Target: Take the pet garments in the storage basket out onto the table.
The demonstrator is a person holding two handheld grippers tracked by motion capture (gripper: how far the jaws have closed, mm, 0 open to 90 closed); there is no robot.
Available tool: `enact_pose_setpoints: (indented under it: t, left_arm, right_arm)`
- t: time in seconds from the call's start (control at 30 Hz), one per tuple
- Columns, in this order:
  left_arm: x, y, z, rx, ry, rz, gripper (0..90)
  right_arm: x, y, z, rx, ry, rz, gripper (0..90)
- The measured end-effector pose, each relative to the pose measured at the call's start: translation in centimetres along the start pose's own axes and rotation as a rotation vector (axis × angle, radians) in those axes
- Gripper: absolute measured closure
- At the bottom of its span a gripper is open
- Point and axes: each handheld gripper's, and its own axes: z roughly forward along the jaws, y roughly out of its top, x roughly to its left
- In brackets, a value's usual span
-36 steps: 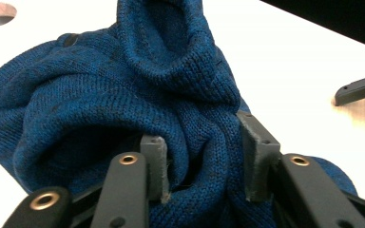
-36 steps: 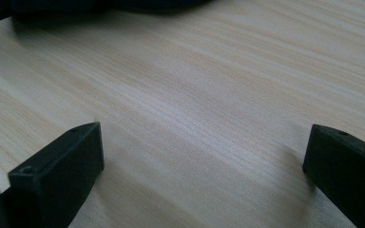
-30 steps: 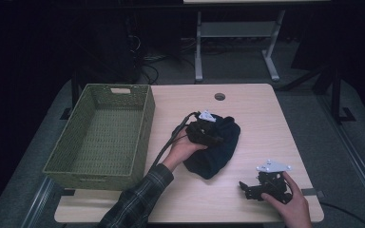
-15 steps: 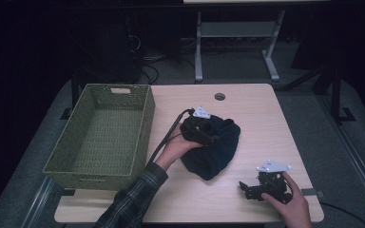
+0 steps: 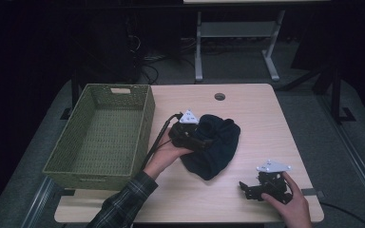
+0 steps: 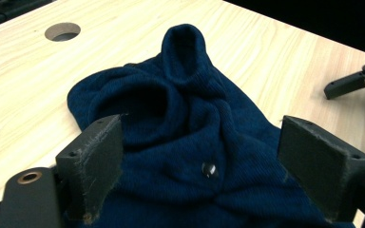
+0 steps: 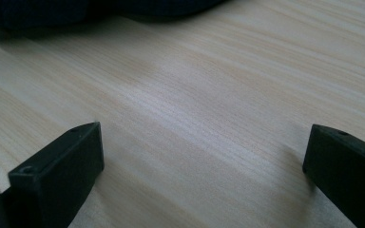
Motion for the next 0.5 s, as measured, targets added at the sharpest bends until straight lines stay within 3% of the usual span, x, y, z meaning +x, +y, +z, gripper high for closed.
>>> enact_pose_setpoints:
  t: [0.33, 0.5]
  left_arm:
    - [-1.1, -1.7, -2.3, -0.029, 0.009, -0.015, 15.0]
    - [-1.0, -2.5, -3.2, -0.034, 0.02, -0.025, 14.8]
  right_arm:
    - [0.0, 0.0, 0.0, 0.001, 0.0, -0.004, 0.0]
    - [0.0, 0.0, 0.0, 0.001, 0.0, -0.004, 0.0]
